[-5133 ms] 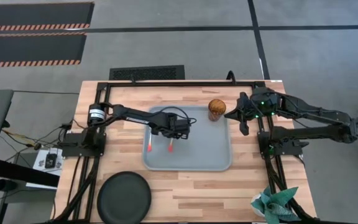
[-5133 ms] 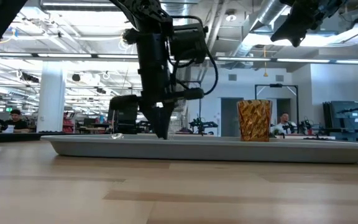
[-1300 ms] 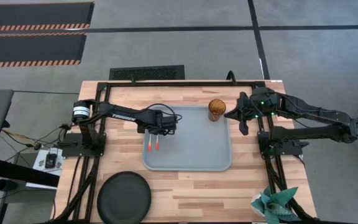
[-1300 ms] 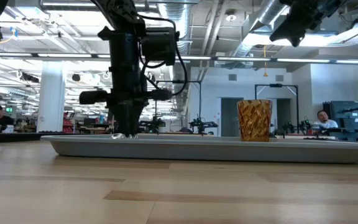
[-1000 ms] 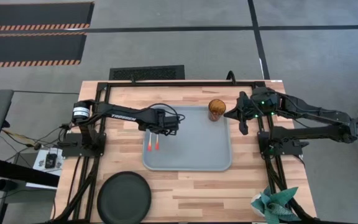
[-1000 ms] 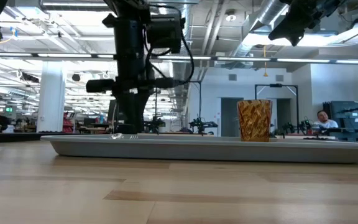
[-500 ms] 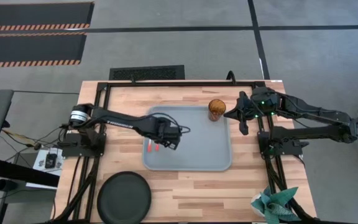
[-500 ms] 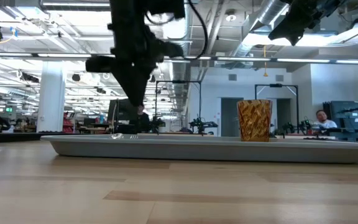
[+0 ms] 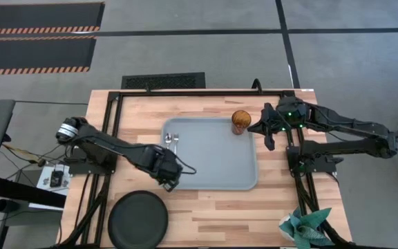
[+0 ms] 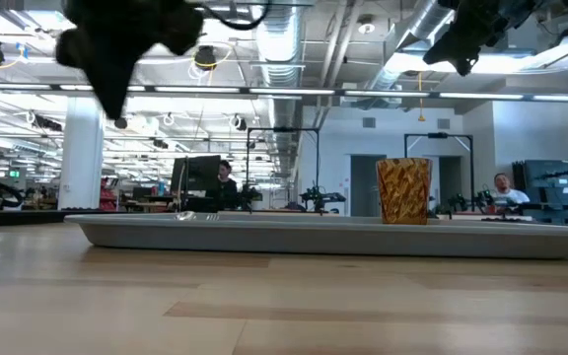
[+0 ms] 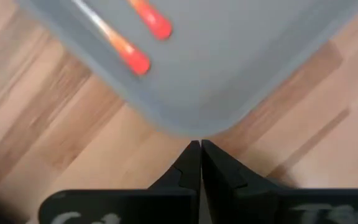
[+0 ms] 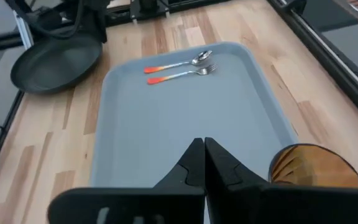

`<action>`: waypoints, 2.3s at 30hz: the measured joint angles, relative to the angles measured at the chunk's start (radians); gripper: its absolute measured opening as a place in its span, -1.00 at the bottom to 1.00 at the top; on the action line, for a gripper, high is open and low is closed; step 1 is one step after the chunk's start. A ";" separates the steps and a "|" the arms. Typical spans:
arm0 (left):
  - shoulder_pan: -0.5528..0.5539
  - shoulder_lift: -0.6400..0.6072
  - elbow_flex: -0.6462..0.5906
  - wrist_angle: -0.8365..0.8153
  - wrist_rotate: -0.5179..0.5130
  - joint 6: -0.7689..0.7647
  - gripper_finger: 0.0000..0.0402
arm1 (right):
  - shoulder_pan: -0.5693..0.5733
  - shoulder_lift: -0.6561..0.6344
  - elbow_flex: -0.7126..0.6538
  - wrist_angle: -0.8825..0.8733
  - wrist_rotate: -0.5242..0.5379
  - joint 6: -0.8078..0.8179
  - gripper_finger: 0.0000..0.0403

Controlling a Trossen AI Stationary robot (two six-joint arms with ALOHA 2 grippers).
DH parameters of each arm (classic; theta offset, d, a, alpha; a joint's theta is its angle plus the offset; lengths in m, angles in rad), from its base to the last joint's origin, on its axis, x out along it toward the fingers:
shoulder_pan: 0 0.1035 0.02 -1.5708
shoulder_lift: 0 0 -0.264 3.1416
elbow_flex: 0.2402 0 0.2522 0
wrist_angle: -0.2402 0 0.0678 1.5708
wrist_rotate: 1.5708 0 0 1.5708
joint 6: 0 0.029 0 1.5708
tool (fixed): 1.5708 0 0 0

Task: Pick and place plate/cup/fork/spoon on tray
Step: Put the black plate on the gray serving tray to the right of the orange fork

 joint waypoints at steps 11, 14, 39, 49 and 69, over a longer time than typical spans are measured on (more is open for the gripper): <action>-0.055 -0.373 -0.432 0.342 0.185 0.152 -1.00 | 0.022 0.057 0.001 0.224 0.022 0.172 -0.95; -0.072 -0.441 -0.487 0.328 0.200 0.192 -0.98 | 0.045 0.070 0.001 0.263 0.078 0.214 -0.95; -0.090 -0.471 -0.761 0.569 0.340 0.504 -0.36 | 0.190 0.230 0.000 0.412 0.323 0.338 -0.95; -0.091 -0.471 -0.821 0.620 0.358 0.483 -0.37 | 0.190 0.226 0.000 0.410 0.320 0.312 -0.95; -0.091 -0.471 -0.864 0.648 0.392 0.457 -0.98 | 0.190 0.226 0.000 0.414 0.319 0.312 -0.95</action>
